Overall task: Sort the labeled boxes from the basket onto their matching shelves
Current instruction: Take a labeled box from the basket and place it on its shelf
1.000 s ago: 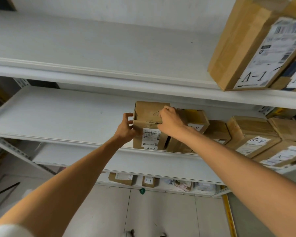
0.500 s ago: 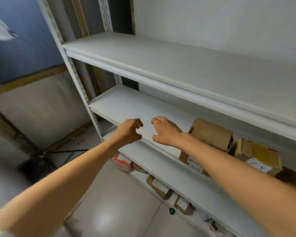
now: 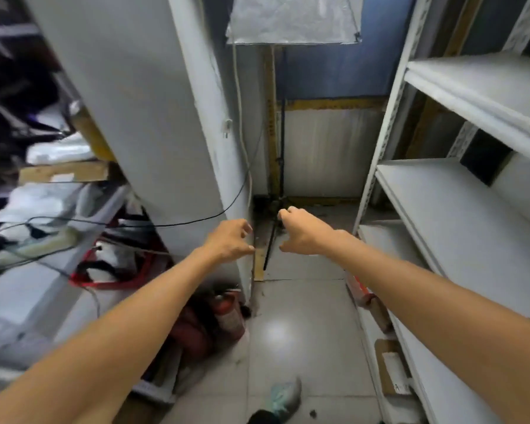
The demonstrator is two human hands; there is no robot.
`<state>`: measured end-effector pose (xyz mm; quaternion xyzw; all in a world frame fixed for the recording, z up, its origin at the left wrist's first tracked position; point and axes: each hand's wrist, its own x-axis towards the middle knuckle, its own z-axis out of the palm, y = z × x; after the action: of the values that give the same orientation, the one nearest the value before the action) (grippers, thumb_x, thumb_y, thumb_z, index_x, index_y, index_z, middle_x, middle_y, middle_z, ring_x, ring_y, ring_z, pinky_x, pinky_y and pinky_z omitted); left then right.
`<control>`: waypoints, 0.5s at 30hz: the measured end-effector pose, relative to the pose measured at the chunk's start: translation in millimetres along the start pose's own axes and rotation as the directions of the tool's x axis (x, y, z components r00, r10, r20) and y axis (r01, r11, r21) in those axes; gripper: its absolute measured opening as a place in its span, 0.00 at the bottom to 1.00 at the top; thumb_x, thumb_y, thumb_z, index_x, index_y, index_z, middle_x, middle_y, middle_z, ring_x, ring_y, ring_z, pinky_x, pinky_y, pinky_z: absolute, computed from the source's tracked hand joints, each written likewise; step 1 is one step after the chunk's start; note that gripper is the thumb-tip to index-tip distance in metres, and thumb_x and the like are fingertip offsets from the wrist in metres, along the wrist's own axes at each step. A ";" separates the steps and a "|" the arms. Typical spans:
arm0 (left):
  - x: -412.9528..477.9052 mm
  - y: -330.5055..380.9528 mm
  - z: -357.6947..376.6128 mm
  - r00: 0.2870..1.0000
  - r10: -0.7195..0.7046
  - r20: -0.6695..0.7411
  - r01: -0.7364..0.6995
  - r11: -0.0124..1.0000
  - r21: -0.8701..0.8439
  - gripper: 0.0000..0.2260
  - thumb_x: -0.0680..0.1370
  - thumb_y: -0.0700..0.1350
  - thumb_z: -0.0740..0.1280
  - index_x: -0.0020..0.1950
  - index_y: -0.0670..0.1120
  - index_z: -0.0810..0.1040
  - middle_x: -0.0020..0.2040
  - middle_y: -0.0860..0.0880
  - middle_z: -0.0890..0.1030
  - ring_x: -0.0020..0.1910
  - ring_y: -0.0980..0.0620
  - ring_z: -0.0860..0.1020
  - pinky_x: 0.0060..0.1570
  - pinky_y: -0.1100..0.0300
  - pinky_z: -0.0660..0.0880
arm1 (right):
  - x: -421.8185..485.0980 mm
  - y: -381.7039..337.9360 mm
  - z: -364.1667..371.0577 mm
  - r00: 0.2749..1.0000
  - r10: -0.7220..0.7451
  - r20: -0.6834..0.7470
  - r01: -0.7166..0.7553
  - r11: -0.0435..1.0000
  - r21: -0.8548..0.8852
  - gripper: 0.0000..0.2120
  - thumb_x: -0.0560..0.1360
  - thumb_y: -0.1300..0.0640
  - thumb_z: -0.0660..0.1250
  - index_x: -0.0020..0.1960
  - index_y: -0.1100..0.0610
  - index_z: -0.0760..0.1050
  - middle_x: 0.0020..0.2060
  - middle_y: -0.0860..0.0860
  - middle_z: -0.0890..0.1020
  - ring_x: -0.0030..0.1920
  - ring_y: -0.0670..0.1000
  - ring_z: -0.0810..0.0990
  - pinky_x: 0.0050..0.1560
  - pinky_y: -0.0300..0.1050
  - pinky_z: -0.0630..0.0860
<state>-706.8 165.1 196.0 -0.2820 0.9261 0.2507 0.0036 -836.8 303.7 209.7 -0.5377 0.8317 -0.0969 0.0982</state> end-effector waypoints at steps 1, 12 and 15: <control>-24.1 -22.1 -5.5 0.998 -0.064 -0.028 0.064 0.998 -0.018 0.21 0.70 0.46 0.74 0.62 0.44 0.76 0.57 0.44 0.80 0.56 0.47 0.78 0.57 0.53 0.75 | 6.4 -24.4 8.0 0.998 -0.054 0.036 0.054 0.999 0.000 0.27 0.70 0.51 0.72 0.63 0.60 0.68 0.56 0.57 0.73 0.57 0.58 0.73 0.49 0.47 0.72; -283.3 -202.0 -79.0 0.776 -0.554 -0.302 0.537 0.831 -0.146 0.21 0.72 0.45 0.72 0.63 0.42 0.74 0.57 0.43 0.78 0.57 0.43 0.76 0.55 0.49 0.75 | 14.0 -326.9 74.4 0.709 -0.653 0.266 0.672 0.740 0.028 0.21 0.73 0.53 0.70 0.57 0.62 0.67 0.52 0.60 0.72 0.54 0.59 0.72 0.45 0.45 0.66; -338.7 -240.9 -87.0 0.684 -0.655 -0.320 0.638 0.751 -0.174 0.21 0.72 0.46 0.73 0.63 0.44 0.74 0.57 0.45 0.78 0.56 0.44 0.77 0.53 0.52 0.75 | 8.2 -397.0 92.5 0.598 -0.732 0.325 0.765 0.642 0.039 0.22 0.73 0.53 0.70 0.60 0.62 0.66 0.54 0.59 0.73 0.55 0.59 0.73 0.52 0.51 0.73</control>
<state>-284.1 128.5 210.8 -0.6312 0.7447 0.1992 -0.0856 -467.8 131.1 226.2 -0.8493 0.5061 0.0005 0.1501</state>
